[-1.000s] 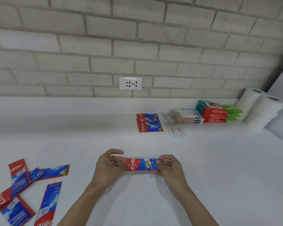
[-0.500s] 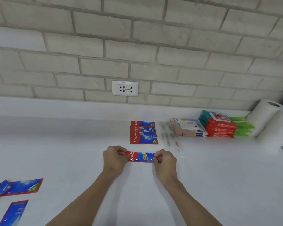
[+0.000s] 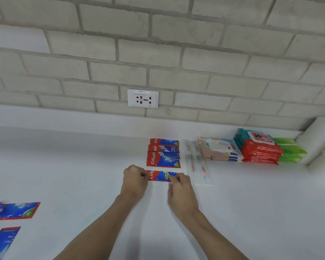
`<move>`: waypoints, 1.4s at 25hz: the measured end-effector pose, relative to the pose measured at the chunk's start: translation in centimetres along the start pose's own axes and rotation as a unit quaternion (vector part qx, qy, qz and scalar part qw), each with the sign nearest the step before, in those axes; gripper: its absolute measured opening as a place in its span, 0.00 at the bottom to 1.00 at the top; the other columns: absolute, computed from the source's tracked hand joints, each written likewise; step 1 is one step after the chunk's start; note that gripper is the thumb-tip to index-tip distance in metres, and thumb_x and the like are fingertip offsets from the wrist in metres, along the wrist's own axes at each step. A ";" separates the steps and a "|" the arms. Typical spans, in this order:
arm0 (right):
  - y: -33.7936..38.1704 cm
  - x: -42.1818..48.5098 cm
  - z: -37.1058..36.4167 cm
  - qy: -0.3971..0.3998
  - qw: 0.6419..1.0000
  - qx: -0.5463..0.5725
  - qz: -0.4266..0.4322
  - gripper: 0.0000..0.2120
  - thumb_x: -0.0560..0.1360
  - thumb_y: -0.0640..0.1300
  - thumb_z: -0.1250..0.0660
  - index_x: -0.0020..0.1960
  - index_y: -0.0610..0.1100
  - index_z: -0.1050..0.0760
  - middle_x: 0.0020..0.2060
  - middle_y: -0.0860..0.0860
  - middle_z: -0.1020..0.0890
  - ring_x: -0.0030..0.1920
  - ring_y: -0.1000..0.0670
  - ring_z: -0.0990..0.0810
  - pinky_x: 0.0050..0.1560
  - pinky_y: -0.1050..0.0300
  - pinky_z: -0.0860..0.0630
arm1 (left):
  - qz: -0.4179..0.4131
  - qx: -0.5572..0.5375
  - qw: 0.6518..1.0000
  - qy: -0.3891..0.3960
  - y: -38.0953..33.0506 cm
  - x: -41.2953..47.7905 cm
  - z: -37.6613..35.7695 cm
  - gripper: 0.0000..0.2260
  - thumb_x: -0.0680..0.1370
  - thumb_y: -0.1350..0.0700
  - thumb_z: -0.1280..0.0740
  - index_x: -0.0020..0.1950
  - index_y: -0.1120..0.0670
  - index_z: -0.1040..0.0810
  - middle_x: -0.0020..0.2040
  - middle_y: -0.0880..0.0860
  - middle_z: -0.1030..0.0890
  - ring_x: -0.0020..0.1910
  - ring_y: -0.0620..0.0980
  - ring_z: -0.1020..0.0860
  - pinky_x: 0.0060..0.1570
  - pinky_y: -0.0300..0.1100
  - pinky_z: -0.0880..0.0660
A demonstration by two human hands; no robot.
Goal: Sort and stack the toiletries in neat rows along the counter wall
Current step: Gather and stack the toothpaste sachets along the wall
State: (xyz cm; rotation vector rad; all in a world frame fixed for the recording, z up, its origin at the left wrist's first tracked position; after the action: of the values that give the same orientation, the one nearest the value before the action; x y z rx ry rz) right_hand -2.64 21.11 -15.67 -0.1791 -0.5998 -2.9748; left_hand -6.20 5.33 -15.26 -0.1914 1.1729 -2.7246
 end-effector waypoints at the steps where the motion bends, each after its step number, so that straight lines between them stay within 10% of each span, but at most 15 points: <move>1: -0.1 0.1 0.0 0.003 1.000 -0.004 0.001 0.20 0.81 0.44 0.40 0.73 0.43 0.33 0.67 0.46 0.30 0.68 0.48 0.34 0.68 0.58 0.29 | -0.001 0.001 1.000 -0.001 0.0 0.0 -0.2 0.07 0.77 0.56 0.31 0.50 0.57 0.15 0.49 0.53 0.16 0.44 0.47 0.22 0.45 0.37 0.24; 35: 0.3 1.6 0.2 -0.006 1.000 -0.003 0.019 0.20 0.80 0.47 0.40 0.71 0.47 0.33 0.69 0.49 0.33 0.69 0.50 0.37 0.64 0.60 0.28 | -0.006 -0.078 0.995 -0.060 0.4 0.4 -0.5 0.11 0.77 0.51 0.32 0.55 0.54 0.18 0.50 0.52 0.19 0.45 0.45 0.22 0.41 0.32 0.26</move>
State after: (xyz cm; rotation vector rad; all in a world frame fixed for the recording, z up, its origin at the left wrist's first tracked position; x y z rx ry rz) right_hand -4.14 20.74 -15.18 -0.2066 -0.5810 -2.9413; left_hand -6.65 5.37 -15.89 -0.3769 1.3537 -2.5911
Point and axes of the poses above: each hand's wrist, its own x-axis towards the middle knuckle, its own z-axis out of the back of the hand, y = z × x, the point moved 1 cm from there along x, towards the middle knuckle
